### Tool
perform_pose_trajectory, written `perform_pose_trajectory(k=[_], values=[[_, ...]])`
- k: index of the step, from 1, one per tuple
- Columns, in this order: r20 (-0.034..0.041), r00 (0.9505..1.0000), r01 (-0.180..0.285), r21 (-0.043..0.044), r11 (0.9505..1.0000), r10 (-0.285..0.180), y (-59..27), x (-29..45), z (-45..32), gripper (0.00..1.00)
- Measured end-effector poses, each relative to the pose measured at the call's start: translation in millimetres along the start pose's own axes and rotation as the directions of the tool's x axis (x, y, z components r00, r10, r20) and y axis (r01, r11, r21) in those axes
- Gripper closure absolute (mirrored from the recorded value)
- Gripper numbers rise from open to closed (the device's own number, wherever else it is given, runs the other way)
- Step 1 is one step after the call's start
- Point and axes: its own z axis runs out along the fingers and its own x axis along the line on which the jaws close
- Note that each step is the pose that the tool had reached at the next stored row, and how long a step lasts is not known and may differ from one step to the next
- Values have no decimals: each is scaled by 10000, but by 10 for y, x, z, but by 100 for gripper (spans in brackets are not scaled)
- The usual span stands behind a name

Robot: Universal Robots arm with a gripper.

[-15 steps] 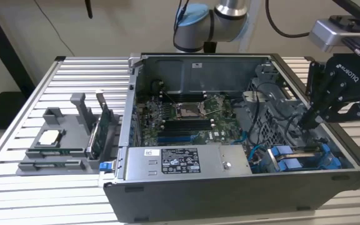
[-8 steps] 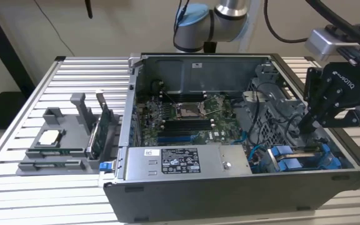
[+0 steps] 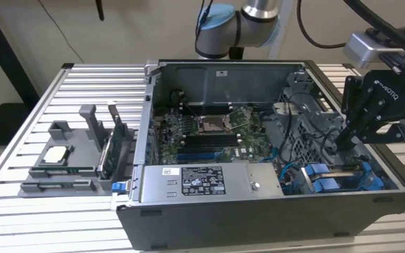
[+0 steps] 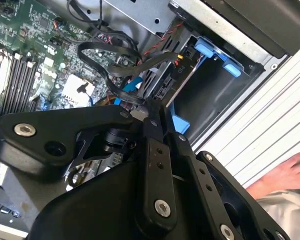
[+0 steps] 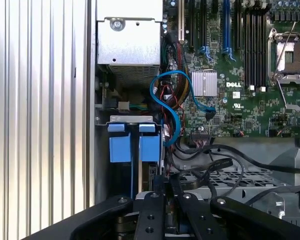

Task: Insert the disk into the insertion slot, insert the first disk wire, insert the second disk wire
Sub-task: 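Insert the second disk wire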

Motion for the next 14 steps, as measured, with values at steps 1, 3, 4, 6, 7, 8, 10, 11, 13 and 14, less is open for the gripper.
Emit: perform_pose_trajectory(k=[1,3,4,6,7,8,10,11,13,14], values=[[0,10000,0,0,10000,0,0,0,0,84],[4,10000,0,0,10000,0,0,0,7,84],[2,10000,0,1,10000,0,-1,0,11,84],[1,10000,1,4,10000,-1,-2,1,23,84],[0,10000,0,7,10000,0,-2,1,32,84],[-1,10000,0,8,10000,0,-3,2,42,84],[0,10000,0,9,10000,0,-5,4,64,84],[0,10000,-6,9,10000,6,-6,6,75,84],[0,10000,-16,9,10000,16,-8,10,97,84],[1,10000,-20,10,10000,20,-9,12,109,84]])
